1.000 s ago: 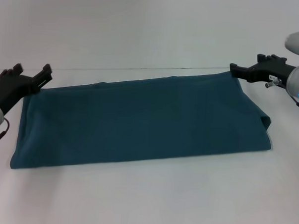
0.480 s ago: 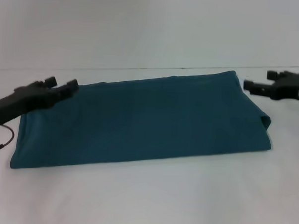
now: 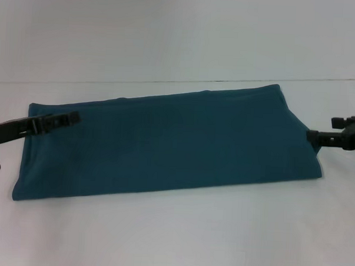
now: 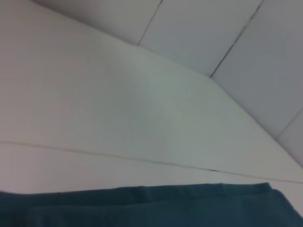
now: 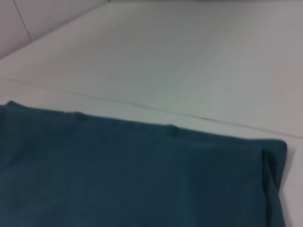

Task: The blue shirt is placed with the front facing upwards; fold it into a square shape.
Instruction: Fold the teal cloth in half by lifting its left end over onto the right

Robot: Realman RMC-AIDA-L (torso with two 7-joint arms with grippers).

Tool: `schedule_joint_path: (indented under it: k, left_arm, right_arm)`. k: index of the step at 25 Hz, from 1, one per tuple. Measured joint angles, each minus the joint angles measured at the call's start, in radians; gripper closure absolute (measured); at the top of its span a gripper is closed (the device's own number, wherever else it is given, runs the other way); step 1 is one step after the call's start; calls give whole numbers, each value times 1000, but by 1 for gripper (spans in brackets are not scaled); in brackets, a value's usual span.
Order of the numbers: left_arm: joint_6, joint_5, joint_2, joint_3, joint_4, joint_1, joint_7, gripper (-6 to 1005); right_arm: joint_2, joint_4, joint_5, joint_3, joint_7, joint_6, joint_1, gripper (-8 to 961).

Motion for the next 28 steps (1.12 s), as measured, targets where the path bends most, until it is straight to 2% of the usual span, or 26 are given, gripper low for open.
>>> schedule_joint_path:
  k: [8, 17, 21, 24, 28]
  left_arm:
    - [-39, 13, -7, 4, 13, 3, -45, 151]
    - [-57, 14, -12, 6, 8, -7, -41, 152]
    - [-57, 14, -13, 7, 8, -6, -41, 152]
    - [-55, 14, -13, 7, 10, -4, -30, 151]
    - [-72, 14, -14, 6, 7, -2, 13, 151]
  right_arm:
    - [0, 12, -53, 6, 58, 64, -1, 33]
    - [-37, 7, -136, -3, 259, 48, 7, 34]
    - [-45, 12, -180, -4, 340, 24, 19, 34]
    - [-44, 5, -203, -4, 361, 5, 30, 34]
    - [-25, 4, -151, 6, 284, -1, 33, 36]
